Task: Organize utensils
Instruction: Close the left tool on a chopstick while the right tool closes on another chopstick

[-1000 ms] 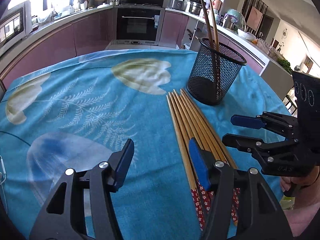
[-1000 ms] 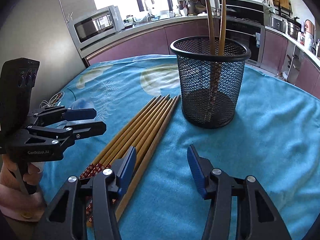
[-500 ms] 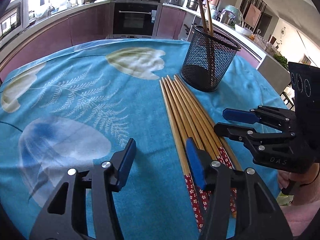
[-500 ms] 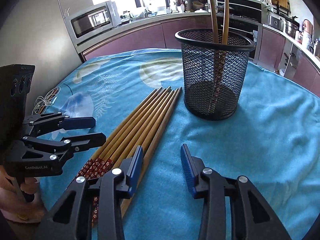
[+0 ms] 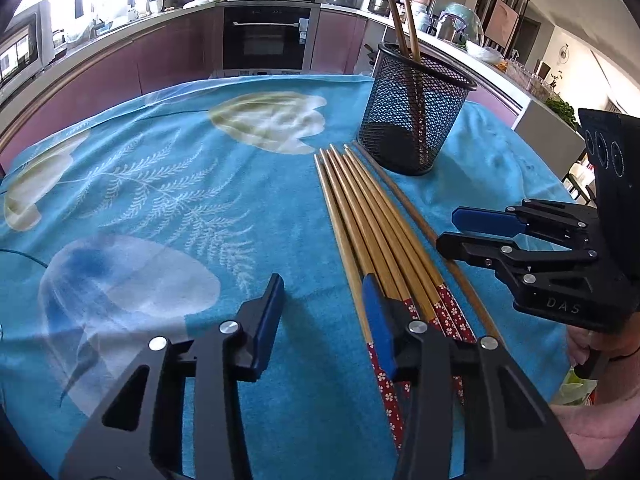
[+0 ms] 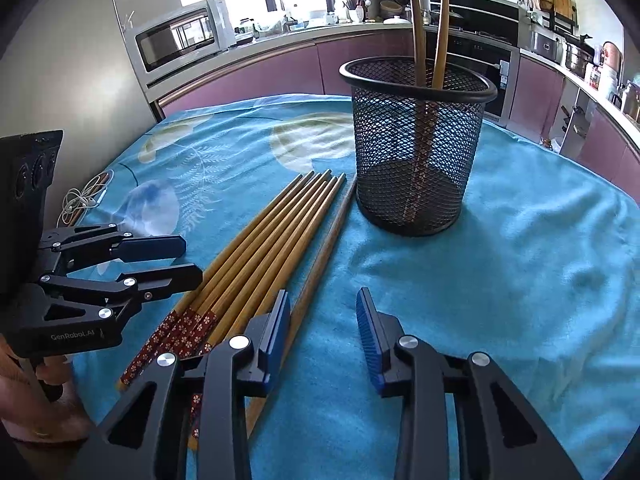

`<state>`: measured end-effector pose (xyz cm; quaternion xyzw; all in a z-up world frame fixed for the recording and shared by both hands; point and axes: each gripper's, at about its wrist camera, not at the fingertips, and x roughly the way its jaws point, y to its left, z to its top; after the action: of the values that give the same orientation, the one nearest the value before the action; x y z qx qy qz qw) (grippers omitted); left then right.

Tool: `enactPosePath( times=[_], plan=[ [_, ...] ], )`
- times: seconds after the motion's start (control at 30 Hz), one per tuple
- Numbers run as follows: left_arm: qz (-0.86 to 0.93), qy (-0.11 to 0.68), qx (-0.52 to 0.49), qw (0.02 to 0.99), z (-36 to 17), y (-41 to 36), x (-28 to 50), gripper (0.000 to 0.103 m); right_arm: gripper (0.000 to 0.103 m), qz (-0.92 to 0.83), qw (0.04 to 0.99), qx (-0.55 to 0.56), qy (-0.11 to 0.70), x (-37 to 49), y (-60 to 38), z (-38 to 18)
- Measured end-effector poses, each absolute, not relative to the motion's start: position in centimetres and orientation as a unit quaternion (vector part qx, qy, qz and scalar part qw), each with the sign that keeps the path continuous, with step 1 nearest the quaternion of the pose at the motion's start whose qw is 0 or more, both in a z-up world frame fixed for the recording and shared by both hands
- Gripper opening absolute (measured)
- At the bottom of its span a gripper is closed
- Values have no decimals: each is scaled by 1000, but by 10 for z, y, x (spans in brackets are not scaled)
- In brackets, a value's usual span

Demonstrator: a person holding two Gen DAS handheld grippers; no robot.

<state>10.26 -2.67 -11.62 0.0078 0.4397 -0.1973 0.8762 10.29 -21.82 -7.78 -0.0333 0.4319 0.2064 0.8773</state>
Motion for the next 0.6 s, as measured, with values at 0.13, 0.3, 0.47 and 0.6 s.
enactPosePath(
  times=[0.13,0.3,0.47,0.6],
  plan=[
    [-196,438,20,877,-116,-30,104,41,33,209,875,-37,435,104,-214,-79],
    [-194,438,39,877,-117,-39,110,37,32,209,876,-41,433,110,-207,-82],
    [-185,439,38,878,-117,-38,116,25,28,208,876,-40,433,116,-207,-82],
    [-180,442,34,878,-118,-35,122,16,23,206,877,-43,432,121,-204,-82]
  ],
)
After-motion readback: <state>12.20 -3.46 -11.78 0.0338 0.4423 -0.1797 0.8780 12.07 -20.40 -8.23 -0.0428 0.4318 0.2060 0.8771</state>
